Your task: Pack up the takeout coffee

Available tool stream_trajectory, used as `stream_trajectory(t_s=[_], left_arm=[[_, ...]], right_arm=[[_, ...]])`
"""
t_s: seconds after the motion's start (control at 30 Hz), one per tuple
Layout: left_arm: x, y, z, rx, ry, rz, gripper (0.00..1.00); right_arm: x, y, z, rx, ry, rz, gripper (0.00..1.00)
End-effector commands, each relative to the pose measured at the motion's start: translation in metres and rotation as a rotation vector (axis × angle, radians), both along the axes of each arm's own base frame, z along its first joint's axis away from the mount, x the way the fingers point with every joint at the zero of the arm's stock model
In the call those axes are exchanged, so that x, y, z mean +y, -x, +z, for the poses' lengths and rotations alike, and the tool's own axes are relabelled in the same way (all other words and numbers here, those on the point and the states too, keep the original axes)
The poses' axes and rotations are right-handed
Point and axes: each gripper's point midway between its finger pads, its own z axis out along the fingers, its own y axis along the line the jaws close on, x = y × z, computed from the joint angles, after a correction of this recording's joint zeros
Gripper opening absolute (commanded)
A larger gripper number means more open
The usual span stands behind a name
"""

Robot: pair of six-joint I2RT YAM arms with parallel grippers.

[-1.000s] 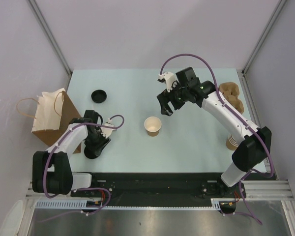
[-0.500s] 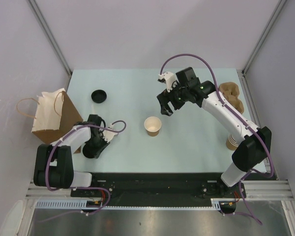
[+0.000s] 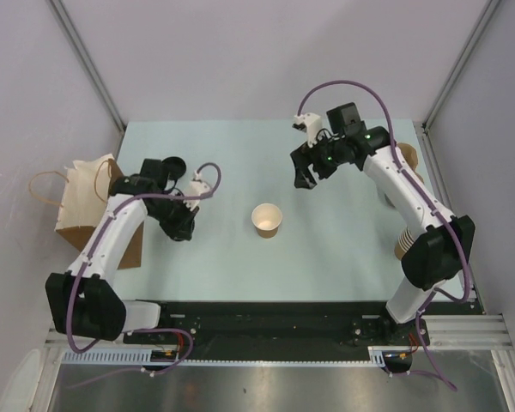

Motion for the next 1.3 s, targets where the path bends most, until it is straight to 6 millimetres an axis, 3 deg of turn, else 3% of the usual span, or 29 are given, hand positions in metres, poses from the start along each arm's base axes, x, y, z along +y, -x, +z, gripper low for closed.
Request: stream_trajectory(t_s=[0.0, 0.07, 0.17, 0.23, 0.27, 0.3, 0.33, 0.37, 0.4, 0.43, 0.67, 0.87, 1.07, 1.27], left_arm=[[-0.070, 0.017, 0.089, 0.029, 0.410, -0.105, 0.00], [-0.094, 0.015, 0.123, -0.015, 0.566, -0.138, 0.00], [-0.122, 0.017, 0.173, -0.161, 0.763, -0.214, 0.00], [-0.130, 0.030, 0.204, -0.205, 0.880, -0.207, 0.00], [-0.136, 0.020, 0.215, -0.300, 0.942, -0.256, 0.00], [-0.141, 0.033, 0.230, -0.216, 1.030, -0.219, 0.00], [-0.143, 0.033, 0.262, -0.393, 1.092, -0.321, 0.00], [-0.145, 0.035, 0.255, -0.358, 1.128, -0.300, 0.00], [-0.147, 0.041, 0.264, -0.260, 1.189, -0.240, 0.00], [-0.148, 0.044, 0.280, -0.338, 1.228, -0.295, 0.00], [-0.160, 0.057, 0.301, -0.247, 1.283, -0.317, 0.00], [-0.174, 0.075, 0.299, -0.133, 1.278, -0.438, 0.00], [-0.181, 0.067, 0.297, -0.046, 1.302, -0.421, 0.00], [-0.186, 0.056, 0.295, -0.005, 1.313, -0.395, 0.00]], right_arm=[[0.000, -0.004, 0.046, -0.047, -0.127, 0.085, 0.85], [0.000, -0.006, 0.061, -0.056, -0.185, 0.092, 0.86], [0.007, 0.001, 0.062, 0.035, -0.285, 0.084, 0.84], [0.013, 0.010, 0.062, 0.127, -0.363, 0.073, 0.81], [0.019, 0.013, 0.068, 0.140, -0.421, 0.107, 0.79], [0.020, 0.021, 0.066, 0.196, -0.458, 0.086, 0.78], [0.020, 0.021, 0.071, 0.192, -0.491, 0.088, 0.77], [0.023, 0.019, 0.083, 0.151, -0.540, 0.122, 0.77], [0.024, 0.026, 0.087, 0.150, -0.564, 0.125, 0.75], [0.027, 0.031, 0.095, 0.172, -0.601, 0.129, 0.74], [0.045, 0.044, 0.147, 0.002, -0.724, 0.262, 0.57], [0.072, 0.047, 0.182, -0.088, -0.773, 0.395, 0.50], [0.098, 0.073, 0.187, -0.164, -0.665, 0.532, 0.50], [0.086, 0.079, 0.177, -0.192, -0.596, 0.527, 0.51]])
